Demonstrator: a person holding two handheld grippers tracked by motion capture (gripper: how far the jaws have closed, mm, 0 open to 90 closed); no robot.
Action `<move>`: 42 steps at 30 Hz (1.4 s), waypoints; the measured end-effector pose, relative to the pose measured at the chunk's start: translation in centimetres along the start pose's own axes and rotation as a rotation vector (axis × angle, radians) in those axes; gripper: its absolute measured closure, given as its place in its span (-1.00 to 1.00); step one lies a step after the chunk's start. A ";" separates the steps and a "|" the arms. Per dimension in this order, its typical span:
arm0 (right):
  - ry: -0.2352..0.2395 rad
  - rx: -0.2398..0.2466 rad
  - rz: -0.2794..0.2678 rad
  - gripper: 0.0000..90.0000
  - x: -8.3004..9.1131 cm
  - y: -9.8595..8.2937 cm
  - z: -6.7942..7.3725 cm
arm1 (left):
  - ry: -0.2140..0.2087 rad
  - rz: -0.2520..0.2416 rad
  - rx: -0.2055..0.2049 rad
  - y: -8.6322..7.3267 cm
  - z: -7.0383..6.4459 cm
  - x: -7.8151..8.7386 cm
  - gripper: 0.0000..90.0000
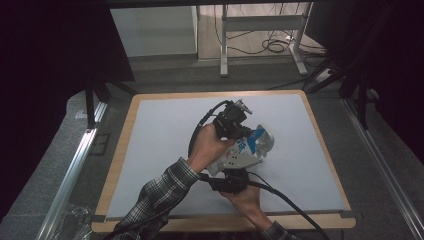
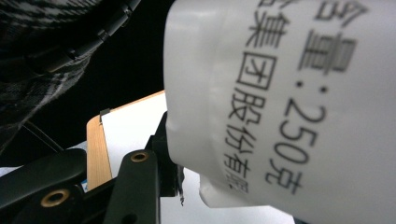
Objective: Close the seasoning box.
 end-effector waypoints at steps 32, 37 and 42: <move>-0.055 0.016 0.056 0.29 -0.3 -1.6 -1.4 | -0.050 -0.092 0.014 -0.8 -0.3 1.0 0.93; -0.067 0.031 0.068 0.29 -0.4 -1.9 -1.5 | -0.054 -0.097 0.016 -0.9 -0.5 1.2 0.94; -0.072 0.032 0.077 0.29 -0.4 -2.0 -1.6 | -0.056 -0.095 0.011 -1.1 -0.4 1.5 0.94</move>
Point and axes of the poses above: each handheld gripper's, and its own axes: x roughly backward along the jaws, y roughly out of its top, z roughly to its left, the point moved 8 cm from there along -x, roughly forward along the jaws
